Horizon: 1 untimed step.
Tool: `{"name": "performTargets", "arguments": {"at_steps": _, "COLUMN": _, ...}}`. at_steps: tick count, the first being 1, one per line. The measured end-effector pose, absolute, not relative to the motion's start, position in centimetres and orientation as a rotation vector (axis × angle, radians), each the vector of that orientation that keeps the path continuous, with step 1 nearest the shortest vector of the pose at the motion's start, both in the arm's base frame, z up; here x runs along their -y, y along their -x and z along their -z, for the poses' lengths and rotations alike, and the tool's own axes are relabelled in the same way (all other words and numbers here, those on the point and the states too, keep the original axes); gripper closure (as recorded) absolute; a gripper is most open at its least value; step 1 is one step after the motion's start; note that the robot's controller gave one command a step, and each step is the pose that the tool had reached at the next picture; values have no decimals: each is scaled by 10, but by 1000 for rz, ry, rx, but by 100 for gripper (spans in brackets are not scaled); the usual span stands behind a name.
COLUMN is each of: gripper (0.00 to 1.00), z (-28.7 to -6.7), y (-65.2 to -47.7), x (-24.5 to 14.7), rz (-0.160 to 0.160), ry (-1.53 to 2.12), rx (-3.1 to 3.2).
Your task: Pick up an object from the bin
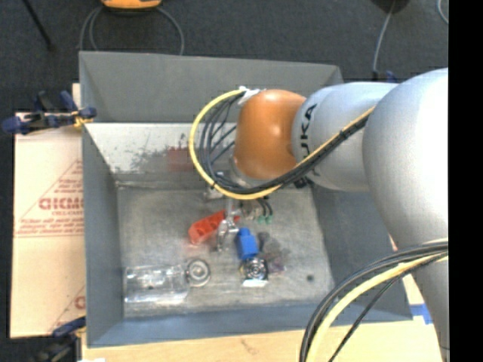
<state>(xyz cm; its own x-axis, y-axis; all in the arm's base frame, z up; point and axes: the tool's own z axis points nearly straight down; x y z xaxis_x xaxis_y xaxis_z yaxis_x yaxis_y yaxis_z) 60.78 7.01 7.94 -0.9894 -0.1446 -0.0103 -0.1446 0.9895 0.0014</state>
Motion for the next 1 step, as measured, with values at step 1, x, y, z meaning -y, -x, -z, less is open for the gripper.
{"name": "performTargets", "arguments": {"at_steps": 1, "gripper": 100, "z": -82, "y": -609, "x": -70, "rz": -4, "ry": 223, "rx": -3119}}
